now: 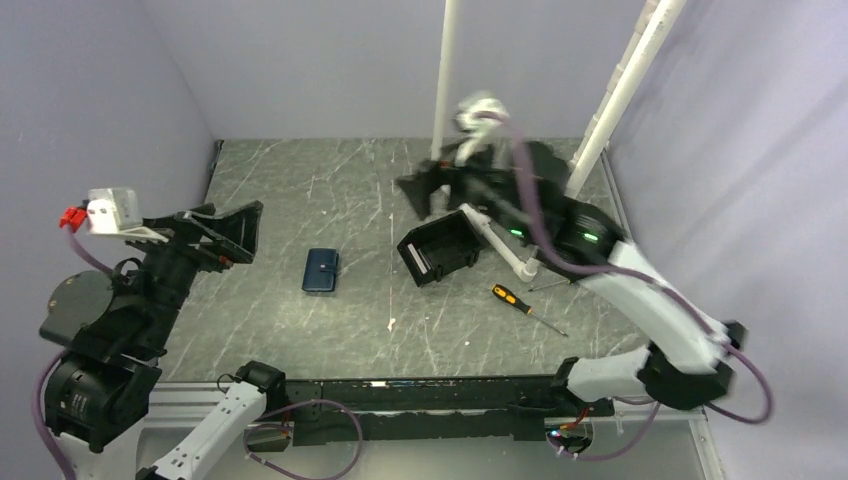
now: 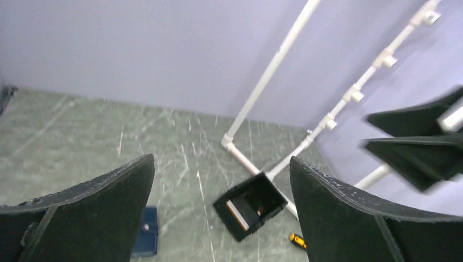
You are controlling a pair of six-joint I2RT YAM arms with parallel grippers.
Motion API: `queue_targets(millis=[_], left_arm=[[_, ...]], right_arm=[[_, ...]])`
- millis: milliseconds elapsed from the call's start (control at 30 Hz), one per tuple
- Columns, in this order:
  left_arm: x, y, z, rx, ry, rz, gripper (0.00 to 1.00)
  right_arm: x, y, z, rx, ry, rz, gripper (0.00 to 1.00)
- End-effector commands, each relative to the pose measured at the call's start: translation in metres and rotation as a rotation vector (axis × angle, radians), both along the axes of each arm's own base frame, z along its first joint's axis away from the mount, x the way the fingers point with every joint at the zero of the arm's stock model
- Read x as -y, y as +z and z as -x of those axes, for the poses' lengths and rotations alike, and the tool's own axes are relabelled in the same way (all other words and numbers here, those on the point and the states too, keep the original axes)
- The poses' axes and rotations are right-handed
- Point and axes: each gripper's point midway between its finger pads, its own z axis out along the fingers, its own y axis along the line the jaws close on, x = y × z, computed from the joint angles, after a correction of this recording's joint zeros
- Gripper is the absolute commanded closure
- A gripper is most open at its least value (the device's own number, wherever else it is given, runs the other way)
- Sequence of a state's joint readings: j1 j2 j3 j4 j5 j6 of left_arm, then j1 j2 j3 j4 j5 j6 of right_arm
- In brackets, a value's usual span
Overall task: Put the credit cards into the card holder
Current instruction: Reset both arms
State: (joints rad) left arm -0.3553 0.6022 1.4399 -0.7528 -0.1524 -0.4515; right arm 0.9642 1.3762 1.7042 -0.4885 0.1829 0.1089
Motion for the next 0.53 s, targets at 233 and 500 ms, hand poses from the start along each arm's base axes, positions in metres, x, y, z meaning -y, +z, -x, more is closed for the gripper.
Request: queue_targets(millis=[233, 500], left_arm=[[-0.004, 0.064, -0.010, 0.210, 0.035, -0.083, 0.00], [0.001, 0.065, -0.017, 0.214, 0.020, -0.092, 0.01]], right_arm=[[0.136, 0.124, 0.063, 0.397, -0.138, -0.294, 0.00], [0.185, 0.126, 0.075, 0.442, -0.253, -0.381, 0.00]])
